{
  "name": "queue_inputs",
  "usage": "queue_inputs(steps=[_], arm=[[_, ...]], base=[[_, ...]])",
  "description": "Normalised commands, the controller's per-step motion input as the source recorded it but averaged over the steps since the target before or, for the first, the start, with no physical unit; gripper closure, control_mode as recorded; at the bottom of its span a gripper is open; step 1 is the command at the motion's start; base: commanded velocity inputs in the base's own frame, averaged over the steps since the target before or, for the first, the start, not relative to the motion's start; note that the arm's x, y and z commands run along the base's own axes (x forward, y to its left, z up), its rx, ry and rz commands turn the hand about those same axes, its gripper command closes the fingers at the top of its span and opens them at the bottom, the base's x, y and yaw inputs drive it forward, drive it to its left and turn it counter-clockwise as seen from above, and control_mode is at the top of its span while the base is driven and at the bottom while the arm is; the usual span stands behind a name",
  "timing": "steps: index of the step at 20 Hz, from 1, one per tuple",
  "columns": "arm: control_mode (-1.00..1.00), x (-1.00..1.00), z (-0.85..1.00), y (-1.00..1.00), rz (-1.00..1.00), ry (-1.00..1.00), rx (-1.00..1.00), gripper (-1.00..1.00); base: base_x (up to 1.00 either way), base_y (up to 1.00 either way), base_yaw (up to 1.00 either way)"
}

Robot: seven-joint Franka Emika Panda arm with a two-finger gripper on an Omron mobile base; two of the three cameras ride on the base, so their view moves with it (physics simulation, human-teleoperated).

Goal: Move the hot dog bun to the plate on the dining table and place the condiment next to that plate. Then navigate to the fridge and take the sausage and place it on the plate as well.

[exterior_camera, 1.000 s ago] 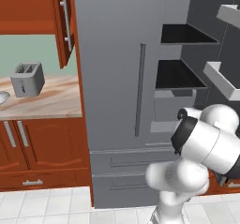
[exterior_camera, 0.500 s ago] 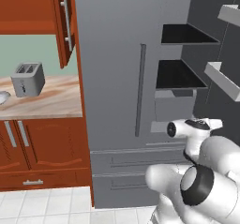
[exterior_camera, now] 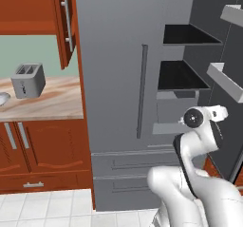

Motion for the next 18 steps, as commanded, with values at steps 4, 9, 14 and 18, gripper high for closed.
queue_inputs(steps=[4, 9, 14, 18], arm=[[-1.00, -0.13, 0.51, 0.80, 0.13, 0.22, 0.51, -1.00], [-1.00, -0.02, 0.40, 1.00, 0.03, 0.22, 0.33, -1.00], [-1.00, 0.00, 0.19, 0.87, 0.02, 0.15, 0.27, -1.00], [-1.00, -0.01, 0.00, 0.73, 0.01, -0.05, 0.19, -1.00]], base=[[0.00, 0.00, 0.00], [0.00, 0.00, 0.00], [0.00, 0.00, 0.00], [0.00, 0.00, 0.00]])
